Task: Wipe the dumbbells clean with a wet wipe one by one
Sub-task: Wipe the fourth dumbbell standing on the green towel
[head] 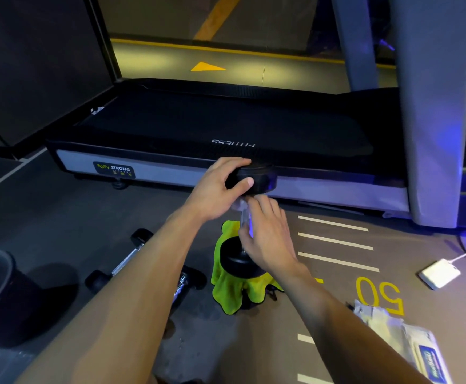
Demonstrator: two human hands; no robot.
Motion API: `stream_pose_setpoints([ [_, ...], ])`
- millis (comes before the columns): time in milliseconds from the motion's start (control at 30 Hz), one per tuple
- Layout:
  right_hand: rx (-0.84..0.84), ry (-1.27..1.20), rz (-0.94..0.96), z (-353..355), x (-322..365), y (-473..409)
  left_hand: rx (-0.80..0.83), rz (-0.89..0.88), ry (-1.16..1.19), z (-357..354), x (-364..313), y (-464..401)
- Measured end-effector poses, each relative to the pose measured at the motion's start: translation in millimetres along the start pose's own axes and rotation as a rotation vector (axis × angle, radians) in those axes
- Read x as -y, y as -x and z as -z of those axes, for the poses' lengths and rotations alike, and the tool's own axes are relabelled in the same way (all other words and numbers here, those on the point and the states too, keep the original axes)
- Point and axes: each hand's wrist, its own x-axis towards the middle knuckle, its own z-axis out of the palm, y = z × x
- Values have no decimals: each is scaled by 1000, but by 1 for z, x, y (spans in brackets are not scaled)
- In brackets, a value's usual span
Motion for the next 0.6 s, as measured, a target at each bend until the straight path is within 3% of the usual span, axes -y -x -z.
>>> stream_pose_setpoints([
  [400, 36, -177, -191, -4, 3, 9, -1, -5, -1, 2, -4, 8],
  [467, 59, -321, -330, -8, 3, 15, -3, 12, -3, 2, -5, 9],
  [600, -12, -906, -568, 5, 9, -9, -6, 29, 5, 3, -6, 11],
])
